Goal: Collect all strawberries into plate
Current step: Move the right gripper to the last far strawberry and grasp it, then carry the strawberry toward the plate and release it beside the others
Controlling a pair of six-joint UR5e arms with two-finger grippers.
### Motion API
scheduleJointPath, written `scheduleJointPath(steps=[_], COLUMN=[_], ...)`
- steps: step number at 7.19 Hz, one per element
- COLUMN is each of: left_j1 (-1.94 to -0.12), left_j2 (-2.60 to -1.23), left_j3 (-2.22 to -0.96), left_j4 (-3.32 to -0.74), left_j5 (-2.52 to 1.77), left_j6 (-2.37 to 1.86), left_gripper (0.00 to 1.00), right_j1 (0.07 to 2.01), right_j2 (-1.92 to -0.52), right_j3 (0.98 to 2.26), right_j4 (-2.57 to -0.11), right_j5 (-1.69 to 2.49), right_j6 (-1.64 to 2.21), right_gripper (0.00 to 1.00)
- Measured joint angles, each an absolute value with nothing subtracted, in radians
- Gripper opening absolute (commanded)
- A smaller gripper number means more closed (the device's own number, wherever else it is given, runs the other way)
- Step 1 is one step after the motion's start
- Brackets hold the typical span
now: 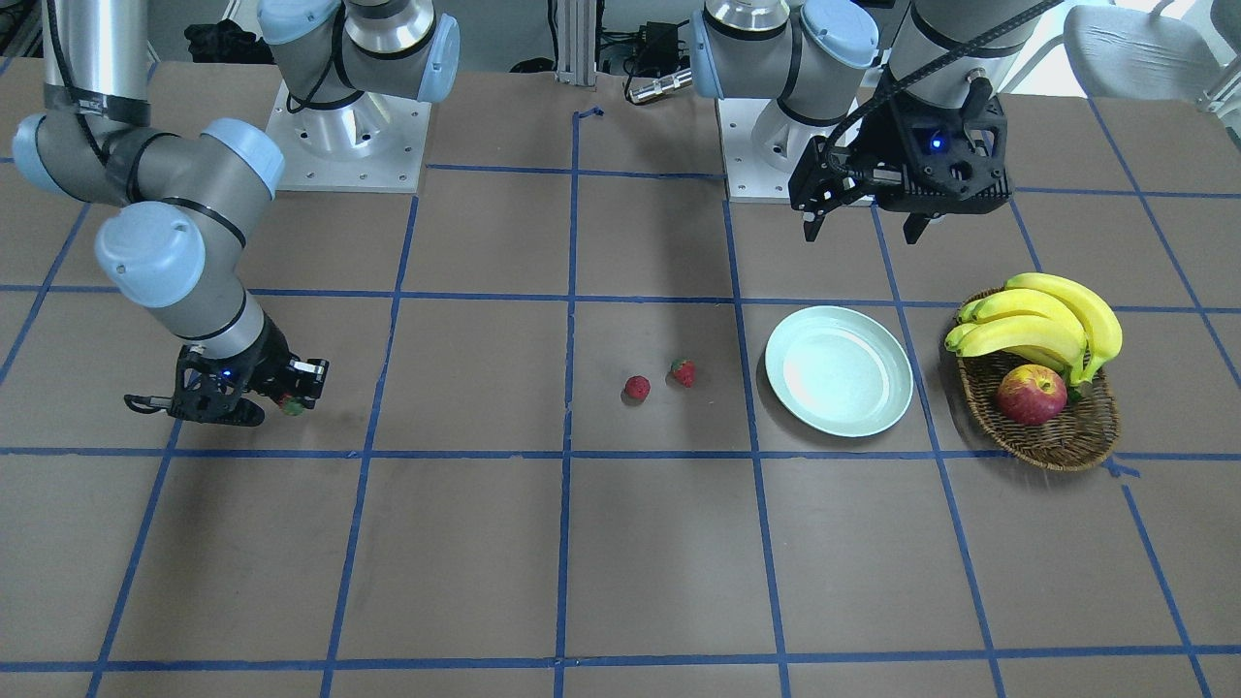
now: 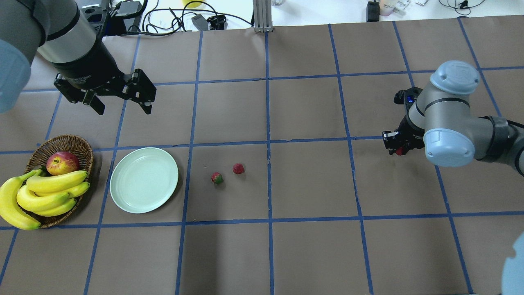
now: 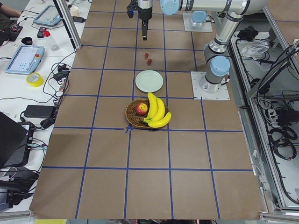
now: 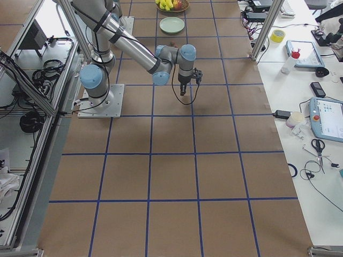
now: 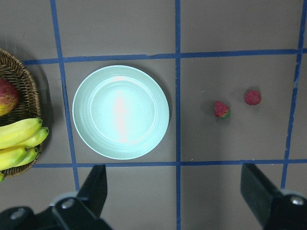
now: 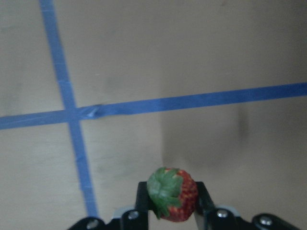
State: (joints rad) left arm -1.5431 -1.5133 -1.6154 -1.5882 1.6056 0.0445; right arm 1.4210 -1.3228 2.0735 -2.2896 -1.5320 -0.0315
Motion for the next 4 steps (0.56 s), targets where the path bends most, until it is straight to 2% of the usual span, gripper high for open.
scheduleJointPath(steps=[2,4], left_j1=[-1.543,-1.544], left_j2=[-1.513,-1.514], left_j3=[-1.619,-1.621], left_j4=[-1.588,-1.587], left_j5=[1.617,1.644], left_j6=[0.046,0.047], left_gripper=[1.00,1.00], right_j1=[1.624,1.800], right_j2=[-1.315,-1.262], right_j3=[2.063,1.977], right_j4=[-2.301,-2.321], right_j5=[-1.438,-1.330], right_j6=[0.226,0.397], right_gripper=[0.12,0.12])
